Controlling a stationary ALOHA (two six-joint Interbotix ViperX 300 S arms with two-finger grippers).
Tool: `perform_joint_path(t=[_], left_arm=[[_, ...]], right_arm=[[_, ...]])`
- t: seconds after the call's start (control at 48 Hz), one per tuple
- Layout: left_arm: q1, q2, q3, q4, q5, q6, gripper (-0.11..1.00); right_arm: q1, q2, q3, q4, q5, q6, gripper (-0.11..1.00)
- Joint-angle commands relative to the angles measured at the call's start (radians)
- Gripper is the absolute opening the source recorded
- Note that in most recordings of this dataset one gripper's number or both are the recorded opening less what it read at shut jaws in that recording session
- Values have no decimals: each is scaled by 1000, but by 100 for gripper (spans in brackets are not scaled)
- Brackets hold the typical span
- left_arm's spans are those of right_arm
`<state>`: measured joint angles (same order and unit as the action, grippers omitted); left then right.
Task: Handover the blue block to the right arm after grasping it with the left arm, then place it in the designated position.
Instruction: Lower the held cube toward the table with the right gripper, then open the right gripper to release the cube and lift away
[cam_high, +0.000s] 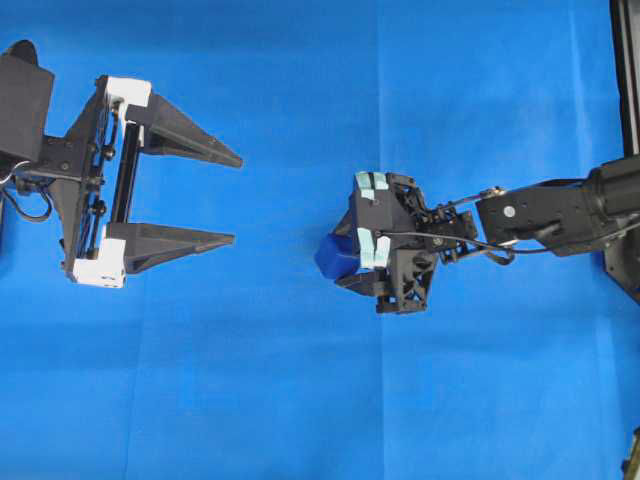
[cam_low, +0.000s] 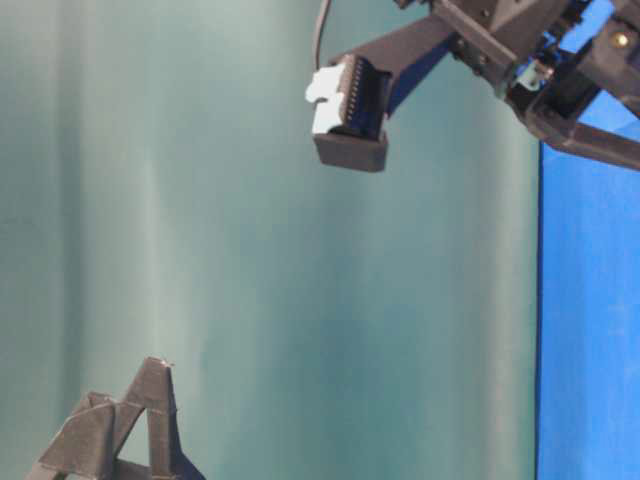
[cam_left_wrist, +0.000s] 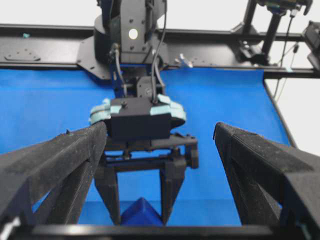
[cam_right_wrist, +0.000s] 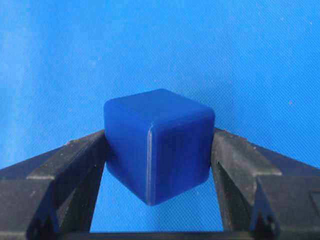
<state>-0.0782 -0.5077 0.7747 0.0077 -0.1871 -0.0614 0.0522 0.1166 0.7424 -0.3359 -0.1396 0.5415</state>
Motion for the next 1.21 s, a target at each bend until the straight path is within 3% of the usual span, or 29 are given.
perform_joint_path(t=[0.0, 1.103, 1.145, 1.186], left_arm=[[-2, -5, -20, 3, -6, 2, 93], [-2, -5, -21, 3, -9, 2, 93], [-2, -5, -21, 3, -9, 2, 93], [-2, -5, -21, 3, -8, 2, 93]], right_arm=[[3, -3, -21, 3, -17, 2, 47], [3, 34, -31, 5, 0, 26, 48], [3, 34, -31, 5, 3, 29, 51], [3, 35, -32, 3, 9, 32, 62]])
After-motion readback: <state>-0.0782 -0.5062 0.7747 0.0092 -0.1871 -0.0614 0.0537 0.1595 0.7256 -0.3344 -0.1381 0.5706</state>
